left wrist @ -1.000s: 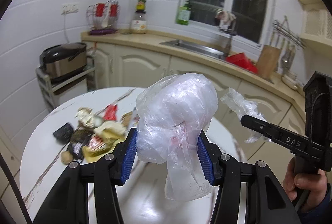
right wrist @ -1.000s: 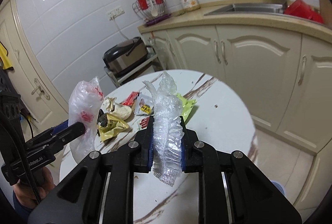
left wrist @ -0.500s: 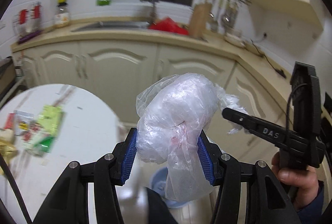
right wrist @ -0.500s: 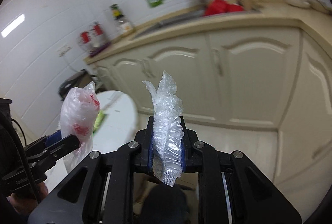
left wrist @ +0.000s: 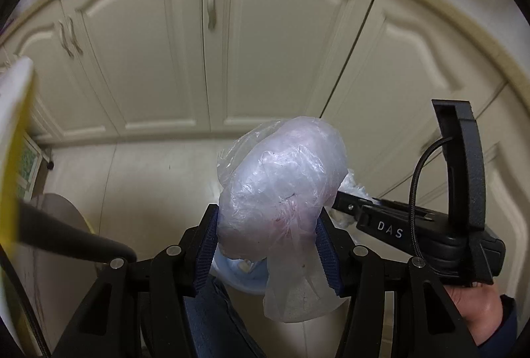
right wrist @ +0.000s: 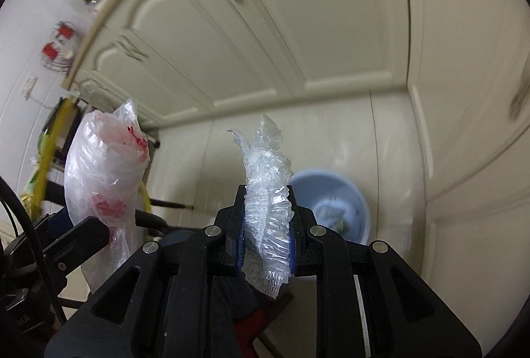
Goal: Collect trash
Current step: 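Carry both plastics over the blue bin and open both tools, then return both open tools from the bin to the table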
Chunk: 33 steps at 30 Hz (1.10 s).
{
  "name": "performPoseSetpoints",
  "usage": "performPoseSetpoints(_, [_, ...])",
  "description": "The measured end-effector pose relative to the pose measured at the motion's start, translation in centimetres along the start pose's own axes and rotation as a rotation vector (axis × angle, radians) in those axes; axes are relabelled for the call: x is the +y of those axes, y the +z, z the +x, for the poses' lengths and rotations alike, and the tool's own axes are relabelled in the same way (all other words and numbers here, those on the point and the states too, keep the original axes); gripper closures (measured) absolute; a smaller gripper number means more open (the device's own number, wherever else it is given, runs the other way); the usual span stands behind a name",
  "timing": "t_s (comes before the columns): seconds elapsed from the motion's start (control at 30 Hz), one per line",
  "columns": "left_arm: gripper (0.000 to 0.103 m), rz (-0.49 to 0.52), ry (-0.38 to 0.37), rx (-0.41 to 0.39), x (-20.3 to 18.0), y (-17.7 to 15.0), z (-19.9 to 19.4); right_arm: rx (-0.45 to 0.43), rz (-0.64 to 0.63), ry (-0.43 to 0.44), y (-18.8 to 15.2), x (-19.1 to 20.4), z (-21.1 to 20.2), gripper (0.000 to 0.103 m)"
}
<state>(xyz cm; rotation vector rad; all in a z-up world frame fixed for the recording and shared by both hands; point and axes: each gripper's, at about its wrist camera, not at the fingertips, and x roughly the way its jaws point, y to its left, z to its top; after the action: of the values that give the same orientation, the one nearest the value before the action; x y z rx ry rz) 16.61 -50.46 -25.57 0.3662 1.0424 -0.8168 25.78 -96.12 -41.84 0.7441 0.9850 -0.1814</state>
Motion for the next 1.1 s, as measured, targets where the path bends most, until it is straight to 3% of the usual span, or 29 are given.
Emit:
performPoseSetpoints(0.17, [0.046,-0.021,0.019,0.124,0.7,0.9,5.2,0.095,0.091,0.018,-0.9,-3.1,4.9,0.082])
performPoseSetpoints(0.3, [0.04,-0.029,0.038,0.154,0.9,1.7,7.0,0.147,0.142,0.023,-1.5,-4.5,7.4,0.075])
performPoseSetpoints(0.47, [0.03,-0.033,0.079,0.162,0.7,3.0,7.9,0.15,0.219,0.023,-2.0,-6.2,8.5,0.018])
performPoseSetpoints(0.63, [0.029,-0.002,0.09,0.158,0.2,2.9,7.4,0.124,0.263,-0.017,-2.0,-7.0,7.5,0.001])
performPoseSetpoints(0.9, [0.029,0.019,0.074,0.071,0.0,1.8,2.6,0.042,0.267,-0.095,-1.3,-6.3,3.1,0.0])
performPoseSetpoints(1.1, [0.028,0.02,0.041,-0.072,0.0,0.6,-4.4,-0.072,0.223,-0.08,0.1,-3.2,-2.5,0.0])
